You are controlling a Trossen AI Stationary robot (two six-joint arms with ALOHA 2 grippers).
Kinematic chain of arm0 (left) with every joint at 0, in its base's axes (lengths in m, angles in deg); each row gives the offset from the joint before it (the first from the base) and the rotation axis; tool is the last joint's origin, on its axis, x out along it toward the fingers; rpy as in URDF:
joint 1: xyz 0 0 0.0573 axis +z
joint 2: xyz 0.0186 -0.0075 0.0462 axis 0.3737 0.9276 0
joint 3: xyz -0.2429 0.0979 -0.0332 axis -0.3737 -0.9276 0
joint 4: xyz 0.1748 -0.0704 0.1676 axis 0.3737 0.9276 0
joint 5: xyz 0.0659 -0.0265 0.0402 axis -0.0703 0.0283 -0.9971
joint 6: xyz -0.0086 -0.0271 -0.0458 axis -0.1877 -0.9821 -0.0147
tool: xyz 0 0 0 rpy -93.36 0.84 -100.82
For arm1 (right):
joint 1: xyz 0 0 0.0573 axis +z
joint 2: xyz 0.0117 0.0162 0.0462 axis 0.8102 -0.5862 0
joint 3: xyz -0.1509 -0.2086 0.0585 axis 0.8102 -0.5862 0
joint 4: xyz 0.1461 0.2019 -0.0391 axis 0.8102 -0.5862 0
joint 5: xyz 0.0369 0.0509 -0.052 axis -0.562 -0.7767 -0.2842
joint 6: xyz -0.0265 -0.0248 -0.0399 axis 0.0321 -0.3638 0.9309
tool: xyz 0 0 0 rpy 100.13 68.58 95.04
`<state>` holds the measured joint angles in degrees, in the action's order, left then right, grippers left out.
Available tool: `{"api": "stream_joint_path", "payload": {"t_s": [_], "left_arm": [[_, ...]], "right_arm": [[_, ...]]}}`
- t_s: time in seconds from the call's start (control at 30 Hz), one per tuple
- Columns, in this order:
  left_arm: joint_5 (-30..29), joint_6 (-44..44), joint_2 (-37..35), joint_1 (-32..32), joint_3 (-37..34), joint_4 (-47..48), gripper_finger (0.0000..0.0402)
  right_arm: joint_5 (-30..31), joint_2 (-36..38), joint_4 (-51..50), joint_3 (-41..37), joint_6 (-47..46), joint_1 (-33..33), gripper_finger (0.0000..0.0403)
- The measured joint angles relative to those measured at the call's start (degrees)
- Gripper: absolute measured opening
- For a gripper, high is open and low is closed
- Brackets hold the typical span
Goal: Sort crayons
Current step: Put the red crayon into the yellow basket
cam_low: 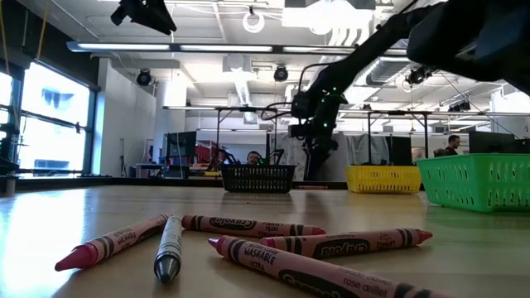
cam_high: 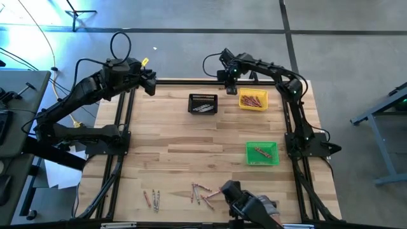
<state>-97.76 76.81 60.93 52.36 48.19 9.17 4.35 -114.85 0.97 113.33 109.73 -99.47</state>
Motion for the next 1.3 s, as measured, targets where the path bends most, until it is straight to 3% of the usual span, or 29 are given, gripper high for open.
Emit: {"api": "stream_joint_path", "payload": {"t_s": [1.3], "left_arm": [[-1.9, 0.98, -0.81, 0.0, 0.0, 3.47, 0.0081]], "right_arm": [[-1.31, -3.27, 3.36, -0.22, -6.01, -0.83, 0.0114]]}}
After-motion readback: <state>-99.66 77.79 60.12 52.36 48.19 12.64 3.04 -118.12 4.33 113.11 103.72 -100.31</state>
